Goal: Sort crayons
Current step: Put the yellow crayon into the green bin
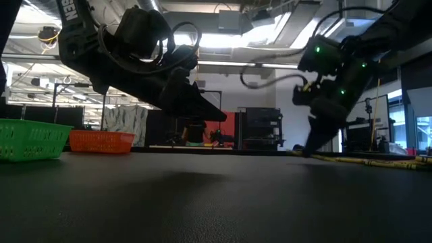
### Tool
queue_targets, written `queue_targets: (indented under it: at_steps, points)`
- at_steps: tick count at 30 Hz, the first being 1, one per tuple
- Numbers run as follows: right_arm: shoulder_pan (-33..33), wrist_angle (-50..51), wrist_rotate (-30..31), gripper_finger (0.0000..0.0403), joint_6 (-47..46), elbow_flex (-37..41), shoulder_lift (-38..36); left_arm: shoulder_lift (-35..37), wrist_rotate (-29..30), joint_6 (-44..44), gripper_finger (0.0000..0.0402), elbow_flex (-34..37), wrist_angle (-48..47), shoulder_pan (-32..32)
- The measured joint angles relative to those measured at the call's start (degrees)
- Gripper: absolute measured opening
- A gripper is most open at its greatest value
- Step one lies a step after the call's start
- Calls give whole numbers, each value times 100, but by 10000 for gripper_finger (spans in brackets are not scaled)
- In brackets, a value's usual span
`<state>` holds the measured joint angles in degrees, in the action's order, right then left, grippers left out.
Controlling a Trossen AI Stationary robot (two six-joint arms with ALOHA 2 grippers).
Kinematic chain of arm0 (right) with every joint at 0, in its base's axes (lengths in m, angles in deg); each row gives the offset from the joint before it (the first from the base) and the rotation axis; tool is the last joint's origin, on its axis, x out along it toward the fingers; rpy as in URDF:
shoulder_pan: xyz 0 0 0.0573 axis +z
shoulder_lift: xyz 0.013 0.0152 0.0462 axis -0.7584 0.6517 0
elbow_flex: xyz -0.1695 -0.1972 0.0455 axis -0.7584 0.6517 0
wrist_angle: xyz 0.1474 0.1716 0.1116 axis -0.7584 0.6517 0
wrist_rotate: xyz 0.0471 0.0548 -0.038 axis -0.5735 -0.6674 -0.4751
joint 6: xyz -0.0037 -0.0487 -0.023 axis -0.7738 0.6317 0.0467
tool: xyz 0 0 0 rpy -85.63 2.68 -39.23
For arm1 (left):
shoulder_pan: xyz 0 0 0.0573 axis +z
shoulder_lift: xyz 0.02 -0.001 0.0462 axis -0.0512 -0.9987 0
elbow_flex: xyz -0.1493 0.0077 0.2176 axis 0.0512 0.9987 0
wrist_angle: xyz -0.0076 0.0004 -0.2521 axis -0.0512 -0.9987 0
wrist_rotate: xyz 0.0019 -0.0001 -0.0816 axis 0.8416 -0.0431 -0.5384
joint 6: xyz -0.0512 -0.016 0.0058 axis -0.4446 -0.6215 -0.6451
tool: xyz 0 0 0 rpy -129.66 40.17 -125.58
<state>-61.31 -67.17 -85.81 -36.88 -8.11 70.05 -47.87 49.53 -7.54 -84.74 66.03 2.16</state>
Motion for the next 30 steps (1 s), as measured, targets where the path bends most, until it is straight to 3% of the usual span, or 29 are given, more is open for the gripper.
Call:
queue_targets:
  at_steps: [11,21,30]
  points:
    - [1065,-2043,81,16,506,0,-11,0,-50,-21,162,0,106,-9]
    - [1681,-3765,122,14,1035,-9,562,0,-361,122,163,0,542,-151]
    - [1705,-4965,64,15,1041,-11,1171,0,-433,148,163,0,1038,-280]
